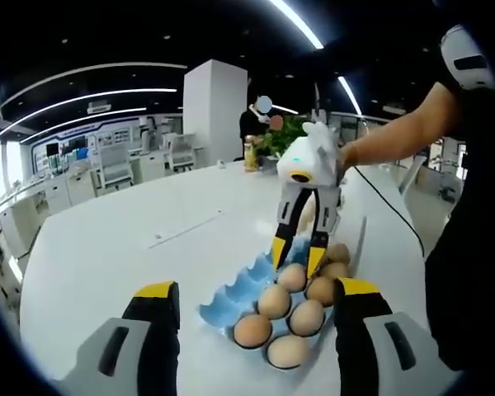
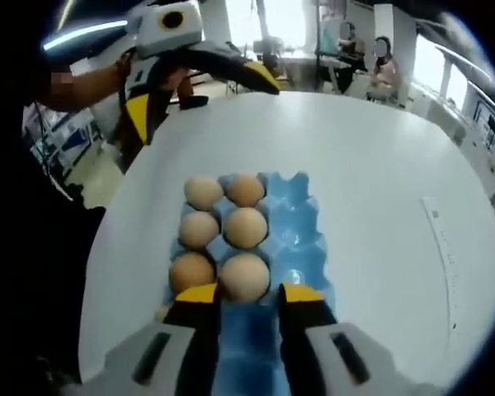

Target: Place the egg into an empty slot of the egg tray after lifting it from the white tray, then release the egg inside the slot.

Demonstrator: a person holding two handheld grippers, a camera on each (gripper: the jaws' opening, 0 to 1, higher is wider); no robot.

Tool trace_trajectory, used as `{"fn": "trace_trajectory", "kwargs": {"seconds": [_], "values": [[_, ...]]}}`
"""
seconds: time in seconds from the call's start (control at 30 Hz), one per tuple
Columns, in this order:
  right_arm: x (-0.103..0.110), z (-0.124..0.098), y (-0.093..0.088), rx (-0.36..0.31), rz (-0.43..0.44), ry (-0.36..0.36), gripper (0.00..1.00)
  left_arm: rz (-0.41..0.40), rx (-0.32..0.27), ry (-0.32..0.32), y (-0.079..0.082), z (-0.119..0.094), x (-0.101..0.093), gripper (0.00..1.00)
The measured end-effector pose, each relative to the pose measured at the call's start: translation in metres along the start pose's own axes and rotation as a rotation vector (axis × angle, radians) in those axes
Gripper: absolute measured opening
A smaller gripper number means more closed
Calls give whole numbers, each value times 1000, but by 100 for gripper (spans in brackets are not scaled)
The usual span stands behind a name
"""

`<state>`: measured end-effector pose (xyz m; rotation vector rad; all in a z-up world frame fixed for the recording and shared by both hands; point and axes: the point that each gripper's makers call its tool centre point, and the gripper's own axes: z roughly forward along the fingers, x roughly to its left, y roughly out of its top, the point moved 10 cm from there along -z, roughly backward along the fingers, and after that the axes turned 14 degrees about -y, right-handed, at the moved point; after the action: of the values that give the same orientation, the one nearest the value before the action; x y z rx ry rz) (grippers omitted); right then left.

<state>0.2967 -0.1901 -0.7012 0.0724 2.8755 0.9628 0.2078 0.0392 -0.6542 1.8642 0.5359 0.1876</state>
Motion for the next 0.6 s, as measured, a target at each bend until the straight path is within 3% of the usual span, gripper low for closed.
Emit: {"fn": "trace_trajectory", "kwargs": {"seconds": [0.27,0.33,0.6], "values": [[1,-20,-13,-48,47,-34,27,3,-1,-4,3,4,-1,77],[0,-24,-17,-72,37,-75,27,3,-8,-6,4,5,-1,77],[6,-43,-48,-37,79,-88,27,1,-23,-5,7,4,-1,77]]}}
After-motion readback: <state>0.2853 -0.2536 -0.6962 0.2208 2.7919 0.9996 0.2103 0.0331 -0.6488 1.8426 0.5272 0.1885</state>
